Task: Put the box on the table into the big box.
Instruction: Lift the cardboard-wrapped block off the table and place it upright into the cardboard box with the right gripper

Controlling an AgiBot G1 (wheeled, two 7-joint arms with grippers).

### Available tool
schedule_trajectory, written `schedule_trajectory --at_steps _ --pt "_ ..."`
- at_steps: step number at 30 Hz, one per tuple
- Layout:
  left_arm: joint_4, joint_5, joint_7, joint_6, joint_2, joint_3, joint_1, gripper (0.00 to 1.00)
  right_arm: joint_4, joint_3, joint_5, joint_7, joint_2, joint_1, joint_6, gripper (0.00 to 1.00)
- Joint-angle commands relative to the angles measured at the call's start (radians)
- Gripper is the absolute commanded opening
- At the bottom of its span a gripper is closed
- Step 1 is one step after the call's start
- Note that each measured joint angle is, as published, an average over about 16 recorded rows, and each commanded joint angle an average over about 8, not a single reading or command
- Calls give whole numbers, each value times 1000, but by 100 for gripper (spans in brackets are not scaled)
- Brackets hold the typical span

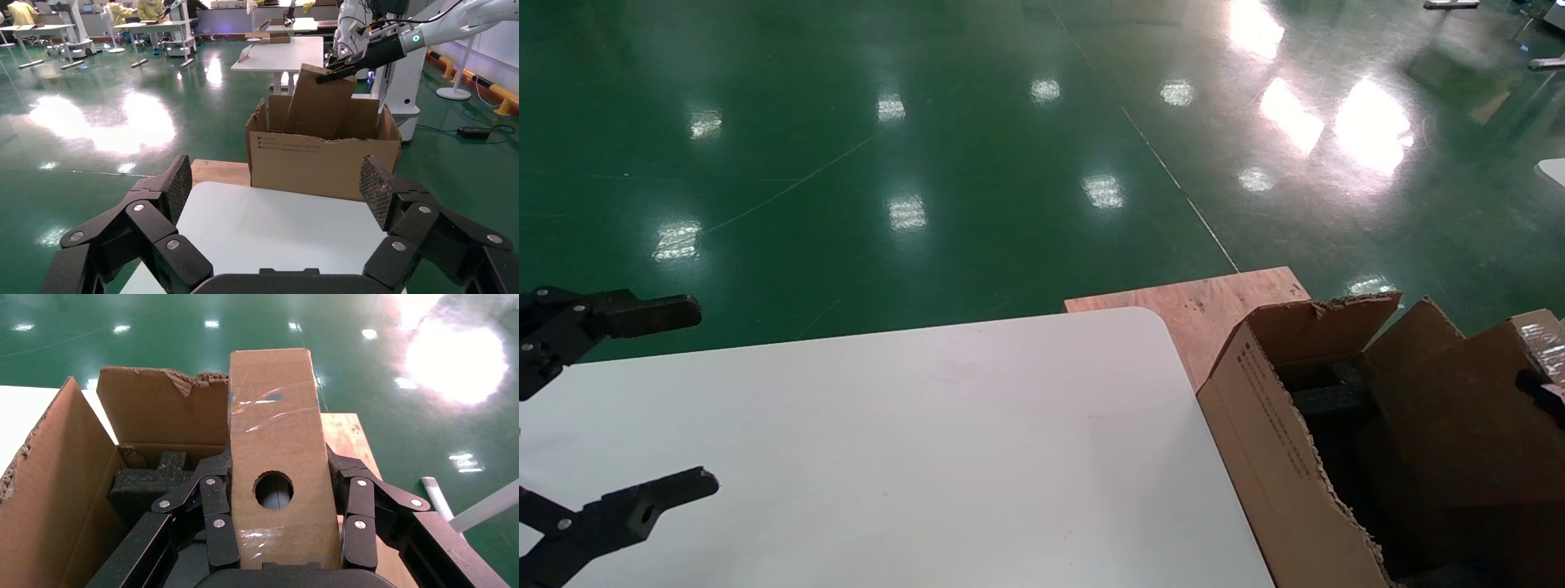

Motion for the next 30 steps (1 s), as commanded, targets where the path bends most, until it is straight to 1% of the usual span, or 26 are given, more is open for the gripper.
schedule_trajectory --at_steps 1,13,18,25,30 --pt "0 0 0 0 0 0 0 100 -22 -32 3 -5 -9 28 -6 0" --pt "0 0 0 0 0 0 0 100 -165 -167 5 -26 -38 160 -62 0" --pt "0 0 0 0 0 0 0 100 -213 -233 -2 -31 -44 233 -79 0" --pt "0 0 0 0 0 0 0 100 -268 -328 -14 -33 -60 338 -89 0" --pt "0 0 0 0 0 0 0 100 -280 -375 2 -26 -66 367 -102 0"
